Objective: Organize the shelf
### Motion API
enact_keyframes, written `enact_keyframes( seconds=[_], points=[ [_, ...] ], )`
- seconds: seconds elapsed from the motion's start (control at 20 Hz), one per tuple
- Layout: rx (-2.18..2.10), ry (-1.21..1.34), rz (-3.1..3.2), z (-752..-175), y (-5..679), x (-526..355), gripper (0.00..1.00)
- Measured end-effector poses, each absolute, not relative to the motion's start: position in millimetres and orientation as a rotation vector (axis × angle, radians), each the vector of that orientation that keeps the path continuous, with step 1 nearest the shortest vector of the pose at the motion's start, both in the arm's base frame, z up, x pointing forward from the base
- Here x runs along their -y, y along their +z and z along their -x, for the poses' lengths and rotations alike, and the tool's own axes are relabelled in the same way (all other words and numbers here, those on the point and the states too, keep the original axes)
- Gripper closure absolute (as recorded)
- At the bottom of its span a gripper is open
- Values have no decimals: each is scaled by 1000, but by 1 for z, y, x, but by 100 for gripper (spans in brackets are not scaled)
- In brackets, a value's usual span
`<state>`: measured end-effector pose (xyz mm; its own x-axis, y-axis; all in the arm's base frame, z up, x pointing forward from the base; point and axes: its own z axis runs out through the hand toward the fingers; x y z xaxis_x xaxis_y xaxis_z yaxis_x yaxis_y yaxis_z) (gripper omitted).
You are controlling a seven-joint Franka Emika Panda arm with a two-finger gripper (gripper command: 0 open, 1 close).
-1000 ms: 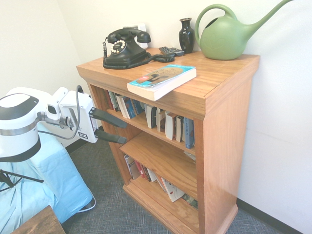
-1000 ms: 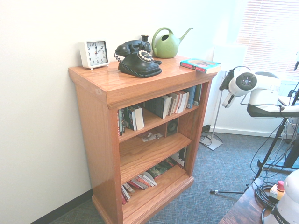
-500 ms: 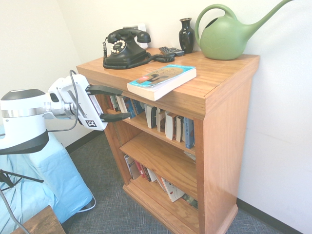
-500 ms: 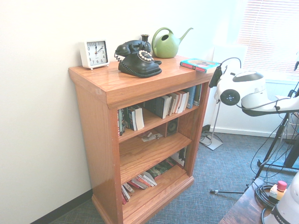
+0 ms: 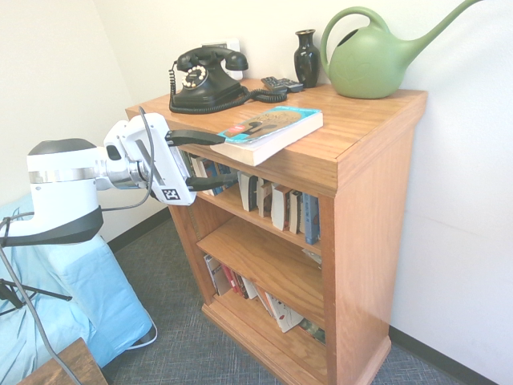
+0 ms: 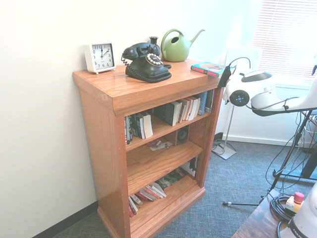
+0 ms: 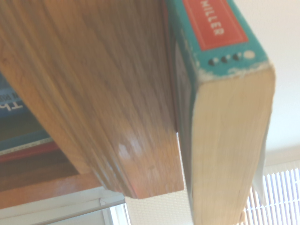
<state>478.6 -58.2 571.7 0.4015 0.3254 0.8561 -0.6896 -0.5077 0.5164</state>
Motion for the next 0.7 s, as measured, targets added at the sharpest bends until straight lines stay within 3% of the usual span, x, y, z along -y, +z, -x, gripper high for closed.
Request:
enact_keyframes(
  seconds=[0.35,0.4,0.7],
  points=[
    [312,1303,-1671,-521,575,52,0],
    [315,1308,-1666,-527,578,48,100],
    [329,1298,-1661,-550,580,35,100]
  ],
)
